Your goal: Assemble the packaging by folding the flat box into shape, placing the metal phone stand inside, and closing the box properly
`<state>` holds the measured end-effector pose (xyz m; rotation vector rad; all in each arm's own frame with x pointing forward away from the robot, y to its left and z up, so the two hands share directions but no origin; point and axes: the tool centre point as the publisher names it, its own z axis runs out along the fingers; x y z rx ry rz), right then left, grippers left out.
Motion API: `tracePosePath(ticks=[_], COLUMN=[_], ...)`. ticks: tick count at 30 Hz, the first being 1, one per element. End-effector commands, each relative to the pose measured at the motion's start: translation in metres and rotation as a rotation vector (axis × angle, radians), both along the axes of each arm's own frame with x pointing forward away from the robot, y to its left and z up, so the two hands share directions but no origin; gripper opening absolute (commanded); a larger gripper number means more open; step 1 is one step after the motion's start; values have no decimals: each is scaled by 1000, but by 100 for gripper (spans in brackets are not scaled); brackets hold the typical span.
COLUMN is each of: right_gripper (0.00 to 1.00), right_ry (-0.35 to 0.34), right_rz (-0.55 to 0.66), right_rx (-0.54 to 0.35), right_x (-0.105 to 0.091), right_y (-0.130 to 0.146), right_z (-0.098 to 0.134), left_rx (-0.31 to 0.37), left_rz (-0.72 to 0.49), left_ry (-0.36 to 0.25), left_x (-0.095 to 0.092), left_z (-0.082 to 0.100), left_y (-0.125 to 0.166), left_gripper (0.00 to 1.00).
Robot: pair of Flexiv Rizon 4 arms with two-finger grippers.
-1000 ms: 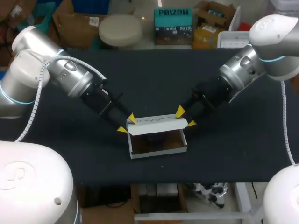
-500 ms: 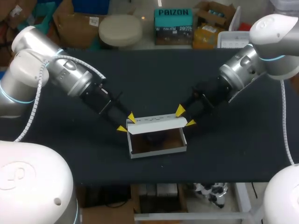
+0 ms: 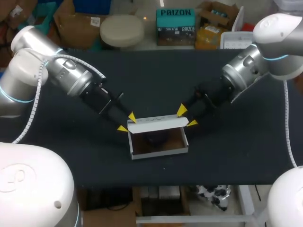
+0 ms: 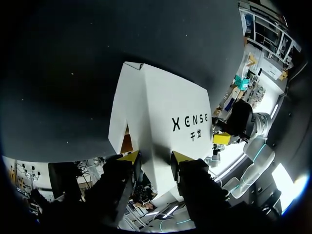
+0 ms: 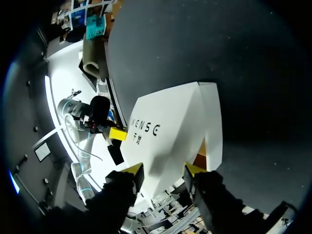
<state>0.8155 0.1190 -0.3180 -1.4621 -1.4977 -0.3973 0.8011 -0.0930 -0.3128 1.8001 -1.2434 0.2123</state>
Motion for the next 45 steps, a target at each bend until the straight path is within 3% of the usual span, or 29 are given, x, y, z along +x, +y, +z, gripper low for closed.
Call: tracePosePath(ticks=[1,45], right_gripper=[55,53], right_ry=[10,38], right_rz=[6,1], right_rx=[5,16], right_x=[4,14], right_y=[2,14], right_z=[0,4], left_rx=[1,-17], left_rz=[-8,22], left_ry=[9,29], left_x=[5,15], left_z=[0,6], left_y=[-2,-8], left_gripper=[40,36])
